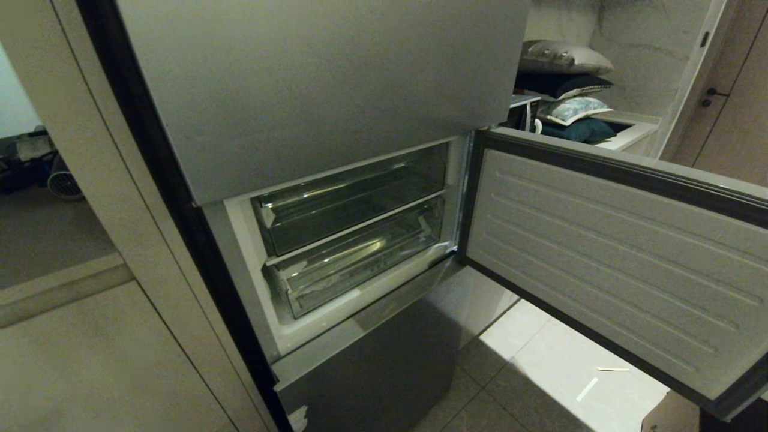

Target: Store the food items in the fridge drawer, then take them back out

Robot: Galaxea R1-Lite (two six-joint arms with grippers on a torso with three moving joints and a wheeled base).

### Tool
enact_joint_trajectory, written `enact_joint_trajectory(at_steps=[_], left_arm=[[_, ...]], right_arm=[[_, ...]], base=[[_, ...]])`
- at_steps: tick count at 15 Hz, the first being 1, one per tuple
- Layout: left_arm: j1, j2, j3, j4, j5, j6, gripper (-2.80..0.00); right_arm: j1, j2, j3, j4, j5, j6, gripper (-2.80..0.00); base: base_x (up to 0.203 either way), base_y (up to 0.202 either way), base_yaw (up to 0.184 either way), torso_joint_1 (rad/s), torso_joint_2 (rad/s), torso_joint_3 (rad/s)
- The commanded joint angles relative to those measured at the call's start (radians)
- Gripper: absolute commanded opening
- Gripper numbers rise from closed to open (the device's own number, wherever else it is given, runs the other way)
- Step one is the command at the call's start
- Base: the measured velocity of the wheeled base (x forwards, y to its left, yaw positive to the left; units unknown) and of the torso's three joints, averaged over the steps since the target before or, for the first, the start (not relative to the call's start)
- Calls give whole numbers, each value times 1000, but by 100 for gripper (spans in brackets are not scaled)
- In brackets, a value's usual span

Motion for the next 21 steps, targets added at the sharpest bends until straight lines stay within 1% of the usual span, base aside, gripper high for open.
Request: enact_joint_trajectory(at_steps=[1,2,4,5,13,15,21], left_arm=[[0,1,0,0,0,0,-280],[0,1,0,0,0,0,-280],[0,1,0,0,0,0,-280],[0,1,0,0,0,0,-280],[0,1,0,0,0,0,-280],[0,1,0,0,0,0,-280],[0,1,0,0,0,1,-280]], right_arm=[[0,-26,20,-4,-6,3,-280],[0,-26,21,-4,-8,6,-280],[0,-26,19,-4,-26,61,-280],[0,-26,18,-4,-26,71,-280],[-3,-26,18,-4,-28,68,-280],[-3,-26,18,-4,-28,68,-280],[-3,-26,18,-4,-28,68,-280]], base=[[0,0,0,0,0,0],[0,0,0,0,0,0],[0,0,0,0,0,0],[0,0,0,0,0,0],[0,0,0,0,0,0],[-119,0,0,19,4,4],[-195,0,1,-2,0,2]])
